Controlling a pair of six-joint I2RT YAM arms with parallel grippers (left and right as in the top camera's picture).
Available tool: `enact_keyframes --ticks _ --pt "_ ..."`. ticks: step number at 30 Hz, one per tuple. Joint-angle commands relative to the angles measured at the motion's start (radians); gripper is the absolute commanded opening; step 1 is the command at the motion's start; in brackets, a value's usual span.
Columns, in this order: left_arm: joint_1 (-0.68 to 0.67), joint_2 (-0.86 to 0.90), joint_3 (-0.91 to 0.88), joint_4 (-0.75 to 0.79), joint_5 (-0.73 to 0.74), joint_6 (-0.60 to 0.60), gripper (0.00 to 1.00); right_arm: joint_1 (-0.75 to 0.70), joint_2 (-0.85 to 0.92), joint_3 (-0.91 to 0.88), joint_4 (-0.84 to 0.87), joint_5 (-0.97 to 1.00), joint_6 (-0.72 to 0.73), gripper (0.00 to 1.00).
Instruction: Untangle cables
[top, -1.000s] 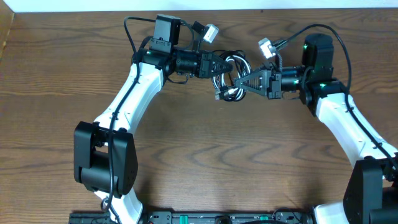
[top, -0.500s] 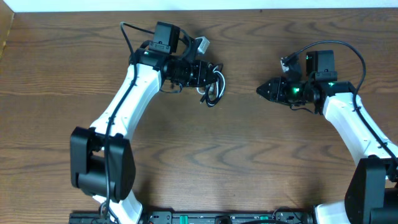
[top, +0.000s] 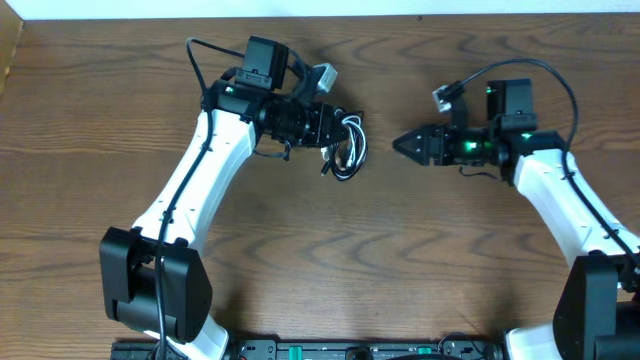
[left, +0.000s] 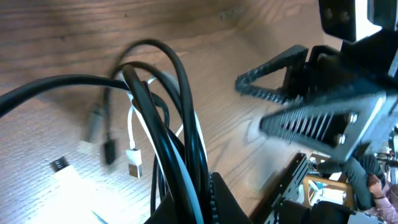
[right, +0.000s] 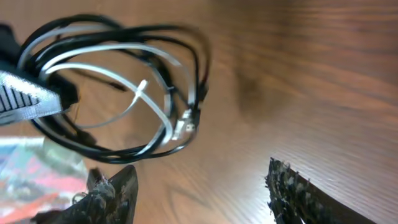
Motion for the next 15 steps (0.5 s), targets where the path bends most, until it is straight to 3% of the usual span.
enact_keyframes --ticks 1,8,15 --pt "-0.019 -0.017 -0.001 -0.002 0.013 -0.040 0.07 0.071 -0.010 0.004 0.007 0.068 0.022 0.62" --pt "-0.047 -0.017 -0.001 -0.014 0.016 -0.080 0.07 0.166 -0.008 0.004 0.032 0.294 0.132 0.55" --pt "-0.050 -0.017 -0.001 -0.080 0.024 -0.088 0.07 0.178 -0.003 0.002 0.020 0.556 0.222 0.32"
